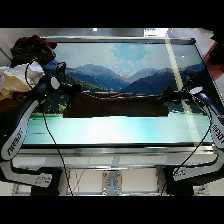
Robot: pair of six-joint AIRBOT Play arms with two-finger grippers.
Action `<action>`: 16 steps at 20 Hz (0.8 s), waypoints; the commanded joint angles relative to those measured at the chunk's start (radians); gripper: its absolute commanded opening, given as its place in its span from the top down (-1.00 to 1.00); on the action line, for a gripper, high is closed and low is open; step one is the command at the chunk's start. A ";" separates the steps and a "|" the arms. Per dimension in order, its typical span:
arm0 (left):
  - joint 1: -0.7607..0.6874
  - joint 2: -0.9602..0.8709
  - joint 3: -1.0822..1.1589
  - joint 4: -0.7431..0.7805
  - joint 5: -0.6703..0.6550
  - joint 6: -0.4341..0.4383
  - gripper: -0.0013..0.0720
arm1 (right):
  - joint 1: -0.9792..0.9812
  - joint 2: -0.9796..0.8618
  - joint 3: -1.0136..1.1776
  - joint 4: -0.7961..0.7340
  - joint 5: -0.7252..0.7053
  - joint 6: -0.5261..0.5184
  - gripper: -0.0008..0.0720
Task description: Fold the shirts.
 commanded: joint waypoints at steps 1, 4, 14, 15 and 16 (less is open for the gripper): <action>0.000 -0.024 0.003 0.008 0.019 -0.036 0.93 | 0.002 -0.016 0.005 -0.062 0.000 0.027 0.92; 0.000 -0.030 0.008 -0.003 0.020 -0.036 0.34 | 0.002 -0.017 0.005 -0.069 0.011 0.013 0.38; 0.006 0.103 0.160 -0.135 0.079 -0.027 -0.85 | -0.250 -0.039 0.208 -0.072 0.429 -0.118 -0.48; 0.006 0.108 0.160 -0.163 0.090 -0.014 -0.85 | -0.267 -0.066 0.208 -0.022 0.478 -0.157 -0.48; 0.006 0.109 0.160 -0.191 0.097 0.006 -0.85 | -0.277 -0.098 0.208 0.027 0.528 -0.206 -0.54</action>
